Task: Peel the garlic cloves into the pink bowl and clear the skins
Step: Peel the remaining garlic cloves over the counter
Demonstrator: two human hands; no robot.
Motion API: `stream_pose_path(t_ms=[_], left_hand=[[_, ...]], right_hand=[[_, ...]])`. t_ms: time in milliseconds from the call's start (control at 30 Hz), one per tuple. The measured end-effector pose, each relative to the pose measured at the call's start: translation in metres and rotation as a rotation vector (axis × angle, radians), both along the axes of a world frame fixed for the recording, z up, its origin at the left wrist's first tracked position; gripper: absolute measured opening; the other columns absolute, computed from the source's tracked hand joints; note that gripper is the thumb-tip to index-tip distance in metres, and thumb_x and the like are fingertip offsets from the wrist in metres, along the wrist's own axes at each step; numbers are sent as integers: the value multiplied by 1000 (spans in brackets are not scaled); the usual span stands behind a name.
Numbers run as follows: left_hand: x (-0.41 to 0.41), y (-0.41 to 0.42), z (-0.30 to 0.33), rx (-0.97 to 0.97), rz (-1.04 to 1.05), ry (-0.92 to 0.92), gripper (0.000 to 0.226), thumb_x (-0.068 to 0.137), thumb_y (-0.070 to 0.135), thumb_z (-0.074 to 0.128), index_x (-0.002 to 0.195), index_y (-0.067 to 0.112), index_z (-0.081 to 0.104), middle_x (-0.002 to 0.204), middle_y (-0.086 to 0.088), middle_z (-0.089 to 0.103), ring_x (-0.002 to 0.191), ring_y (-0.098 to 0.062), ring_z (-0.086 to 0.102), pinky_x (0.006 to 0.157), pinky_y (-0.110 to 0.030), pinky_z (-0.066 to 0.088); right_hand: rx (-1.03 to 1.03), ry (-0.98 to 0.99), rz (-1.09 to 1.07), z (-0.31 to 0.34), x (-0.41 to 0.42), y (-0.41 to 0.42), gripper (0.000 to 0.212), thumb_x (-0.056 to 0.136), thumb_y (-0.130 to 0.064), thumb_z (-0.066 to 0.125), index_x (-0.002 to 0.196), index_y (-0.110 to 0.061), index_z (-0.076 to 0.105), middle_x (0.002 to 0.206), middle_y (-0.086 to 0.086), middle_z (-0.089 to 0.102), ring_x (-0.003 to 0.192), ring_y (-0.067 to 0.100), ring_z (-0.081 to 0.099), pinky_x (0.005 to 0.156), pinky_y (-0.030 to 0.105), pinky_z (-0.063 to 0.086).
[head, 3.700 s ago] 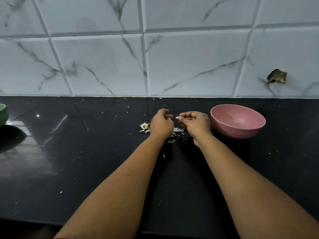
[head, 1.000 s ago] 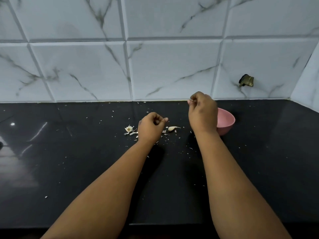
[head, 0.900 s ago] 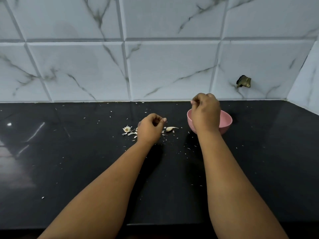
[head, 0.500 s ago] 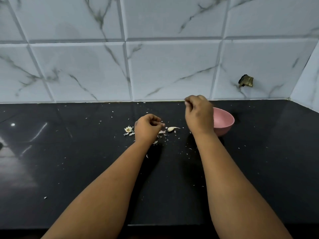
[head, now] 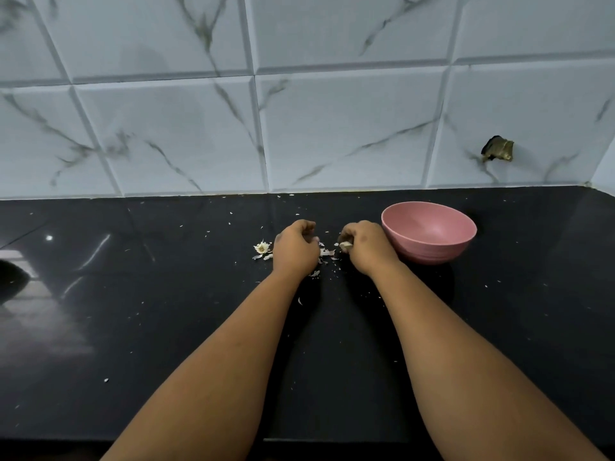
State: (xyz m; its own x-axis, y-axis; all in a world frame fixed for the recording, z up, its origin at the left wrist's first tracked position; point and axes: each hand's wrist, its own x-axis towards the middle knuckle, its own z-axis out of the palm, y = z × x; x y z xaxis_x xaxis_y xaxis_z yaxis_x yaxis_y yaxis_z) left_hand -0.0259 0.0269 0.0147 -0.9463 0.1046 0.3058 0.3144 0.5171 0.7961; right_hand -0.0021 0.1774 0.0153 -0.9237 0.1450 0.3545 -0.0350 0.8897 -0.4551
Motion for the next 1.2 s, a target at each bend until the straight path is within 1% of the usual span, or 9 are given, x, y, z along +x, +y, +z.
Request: stream_pose_path(t_ms=[167, 300, 400, 467, 600, 700, 833, 1067, 1200], left_hand=[[0, 5, -3, 151, -69, -57, 25, 88, 18, 70, 112, 13, 69, 99, 4, 71, 91, -7, 65, 85, -21, 50], [-1, 9, -6, 341, -155, -163, 9, 89, 19, 69, 95, 15, 74, 86, 0, 75, 83, -11, 71, 84, -30, 57], [0, 10, -6, 486, -142, -246, 8, 87, 19, 72, 82, 14, 74, 81, -6, 75, 81, -17, 71, 83, -33, 58], [1, 11, -6, 549, -141, -276, 8, 87, 16, 72, 81, 10, 73, 80, -9, 73, 77, -17, 70, 78, -30, 57], [3, 11, -2, 559, -143, -236, 8, 88, 9, 69, 80, 10, 70, 69, -2, 68, 60, -4, 63, 63, -19, 52], [2, 10, -2, 516, -129, -201, 6, 88, 10, 69, 83, 10, 71, 72, -2, 68, 66, -9, 62, 66, -22, 53], [3, 8, 0, 603, -177, -230, 5, 89, 8, 68, 87, 5, 71, 72, -1, 67, 60, 0, 61, 62, -15, 51], [2, 7, 1, 664, -212, -282, 5, 89, 7, 67, 87, 5, 71, 76, -4, 68, 66, -6, 61, 66, -18, 52], [1, 6, 1, 613, -227, -247, 6, 91, 8, 65, 90, 7, 71, 81, -3, 70, 73, -8, 63, 70, -20, 53]], right_hand=[[-341, 128, -18, 0, 1, -8, 6, 81, -10, 72, 83, -14, 68, 72, -3, 63, 67, 14, 60, 67, 22, 47], [-579, 89, 22, -3, -5, -12, 8, 80, -15, 77, 83, -22, 72, 79, 1, 73, 78, 15, 71, 81, 32, 57], [-754, 90, 69, -4, -5, -13, 11, 82, -7, 73, 90, -14, 75, 85, 5, 74, 85, 19, 72, 86, 36, 57], [-837, 95, 85, -3, -4, -15, 11, 84, -4, 71, 94, -9, 75, 87, 6, 73, 81, 19, 70, 83, 31, 58], [-1053, 66, 118, -2, 1, -20, 9, 86, -2, 68, 92, -8, 72, 87, 6, 72, 71, 13, 64, 67, 18, 54], [-1213, 10, 163, -1, 3, -21, 9, 87, -1, 66, 90, -9, 69, 85, 8, 69, 75, 16, 62, 70, 22, 53], [-1427, -10, 217, 4, 6, -21, 10, 89, 3, 61, 90, -6, 67, 85, 10, 67, 75, 15, 62, 72, 21, 56], [-1565, -34, 226, 4, 6, -19, 12, 89, 5, 59, 88, -4, 68, 77, 3, 73, 72, 11, 66, 63, 16, 55], [-1543, 1, 203, 4, 6, -22, 11, 89, 4, 59, 90, -3, 67, 87, 8, 69, 73, 10, 67, 64, 16, 55]])
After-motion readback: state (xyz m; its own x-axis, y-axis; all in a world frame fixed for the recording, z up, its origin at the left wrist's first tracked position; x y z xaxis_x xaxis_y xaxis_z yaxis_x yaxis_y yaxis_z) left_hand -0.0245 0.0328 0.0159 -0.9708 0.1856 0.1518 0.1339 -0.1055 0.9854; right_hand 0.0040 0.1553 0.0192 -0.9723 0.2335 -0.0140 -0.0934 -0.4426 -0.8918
